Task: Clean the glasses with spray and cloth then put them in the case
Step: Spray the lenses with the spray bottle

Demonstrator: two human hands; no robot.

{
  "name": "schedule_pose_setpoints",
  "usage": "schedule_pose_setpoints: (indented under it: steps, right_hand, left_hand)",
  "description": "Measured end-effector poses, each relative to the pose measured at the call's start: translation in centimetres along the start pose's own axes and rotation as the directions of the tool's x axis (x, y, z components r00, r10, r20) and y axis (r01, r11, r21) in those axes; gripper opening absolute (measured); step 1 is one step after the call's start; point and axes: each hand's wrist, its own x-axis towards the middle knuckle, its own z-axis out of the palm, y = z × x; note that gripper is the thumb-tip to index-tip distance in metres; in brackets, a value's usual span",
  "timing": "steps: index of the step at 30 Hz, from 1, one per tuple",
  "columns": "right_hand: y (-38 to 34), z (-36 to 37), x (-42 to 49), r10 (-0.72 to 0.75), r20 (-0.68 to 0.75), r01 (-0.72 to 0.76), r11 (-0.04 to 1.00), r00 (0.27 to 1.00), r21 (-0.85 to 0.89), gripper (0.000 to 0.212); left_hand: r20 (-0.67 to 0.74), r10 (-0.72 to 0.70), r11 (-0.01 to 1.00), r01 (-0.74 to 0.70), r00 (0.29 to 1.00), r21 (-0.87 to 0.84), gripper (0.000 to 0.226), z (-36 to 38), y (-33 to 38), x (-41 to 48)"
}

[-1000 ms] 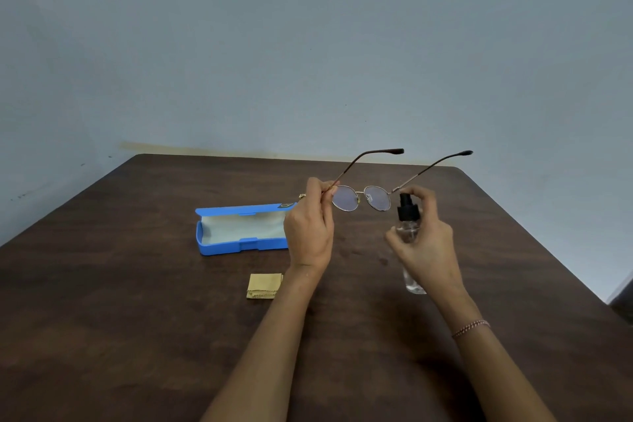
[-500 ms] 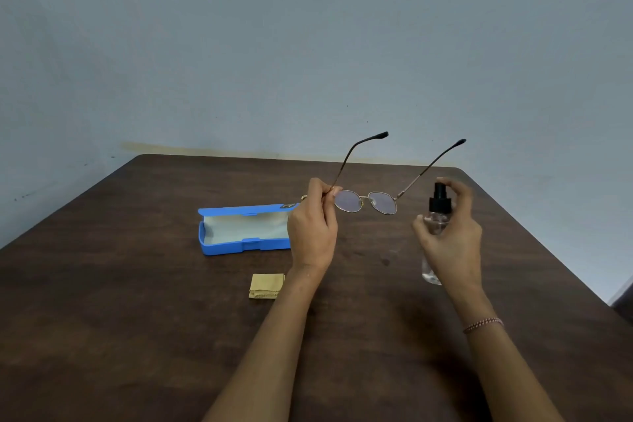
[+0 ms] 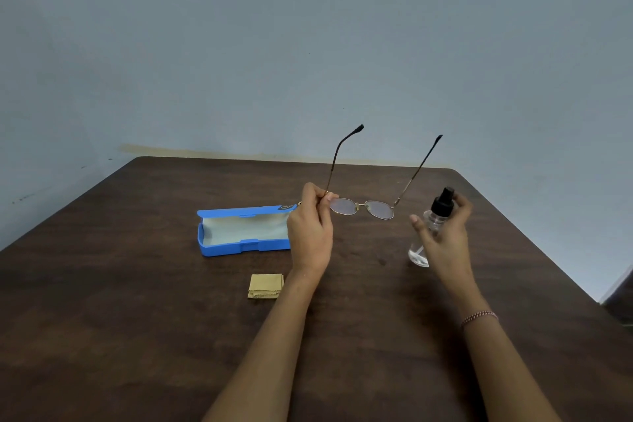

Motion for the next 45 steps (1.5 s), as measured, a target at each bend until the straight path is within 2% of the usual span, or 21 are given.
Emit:
schedule_pose_setpoints:
  steps: [4,12,14,17,19,22,24,26,29,32,33,36,39,40,45]
  right_hand:
    - [0.4,0.2,-0.1,0.035,0.067,-0.034,0.999,0.997,-0.023,0.065]
    - [0.4,0.0,-0.5,0.071,0.043,-0.068,0.996,0.997,-0.060,0.078]
    - [-0.2,-0.3,-0.6,0.056,-0.004,-0.057,0.995,0.998,-0.076,0.083]
    - [-2.7,-1.4,-1.2,-0.116,-0.232,0.063,0.973,0.966,-0.224,0.068]
    - [-5.0,-1.6,-2.1,-0.200,-0.335,0.148,0.974,0.921,-0.174,0.047]
    - [-7.2,-0.3,-2.4,-0.216,-0.271,0.208,0.976,0.938,-0.058,0.035]
    - [-7.6,0.7,-1.9,-0.181,-0.176,0.172,0.983,0.968,-0.068,0.036]
    - [-7.8,1.5,-1.5,-0.095,-0.104,0.089,0.994,0.990,-0.061,0.024]
    - [-7.7,2.3,-1.4,0.016,-0.074,-0.015,1.000,0.997,0.019,0.016]
    - [-7.5,2.5,-1.4,0.059,-0.060,-0.051,0.991,0.996,0.126,0.017]
    - [-7.5,2.4,-1.4,0.062,-0.053,-0.054,0.989,0.997,0.141,0.017]
    - [-7.7,2.3,-1.3,0.056,-0.037,-0.050,0.988,0.998,0.147,0.016]
    - [-8.0,2.4,-0.9,0.043,-0.035,-0.038,0.990,0.998,0.134,0.016]
    - [-8.1,2.5,-0.8,0.043,-0.043,-0.037,0.991,0.998,0.129,0.016]
    - [-8.9,3.1,-0.6,0.066,-0.081,-0.050,0.982,0.995,0.183,0.013]
  left_hand:
    - [-0.009,0.013,0.999,-0.014,1.000,-0.035,0.011,-0.1,0.0,0.0]
    - [-0.098,0.009,0.997,-0.016,0.995,-0.078,0.012,-1.2,0.9,-0.5]
    - [-0.119,-0.001,0.996,-0.010,0.993,-0.087,0.011,-1.5,1.3,-0.6]
    - [-0.136,-0.024,0.994,0.009,0.990,-0.109,0.007,-2.1,1.7,-0.8]
    - [-0.133,-0.039,0.991,0.021,0.990,-0.130,0.009,-2.5,1.6,-0.9]
    - [-0.075,-0.076,0.975,0.059,0.994,-0.213,0.011,-3.1,1.2,-1.0]
    - [-0.016,-0.120,0.959,0.112,0.993,-0.259,0.011,-3.7,1.2,-1.2]
    - [0.026,-0.143,0.937,0.144,0.989,-0.318,0.018,-4.4,1.1,-1.2]
    - [0.081,-0.193,0.862,0.208,0.978,-0.462,0.021,-5.3,1.2,-1.2]
    - [0.222,-0.298,0.673,0.369,0.928,-0.641,0.004,-6.1,1.5,-1.1]
    - [0.292,-0.331,0.600,0.439,0.897,-0.668,0.006,-6.3,1.6,-0.9]
    - [0.519,-0.345,0.425,0.623,0.782,-0.657,0.036,-6.8,1.4,-0.4]
    - [0.685,-0.231,0.307,0.720,0.691,-0.623,0.082,-7.0,1.2,-0.4]
    - [0.716,-0.190,0.278,0.736,0.672,-0.617,0.091,-7.0,1.2,-0.4]
    - [0.758,-0.106,0.215,0.759,0.644,-0.614,0.099,-7.3,1.5,-0.6]
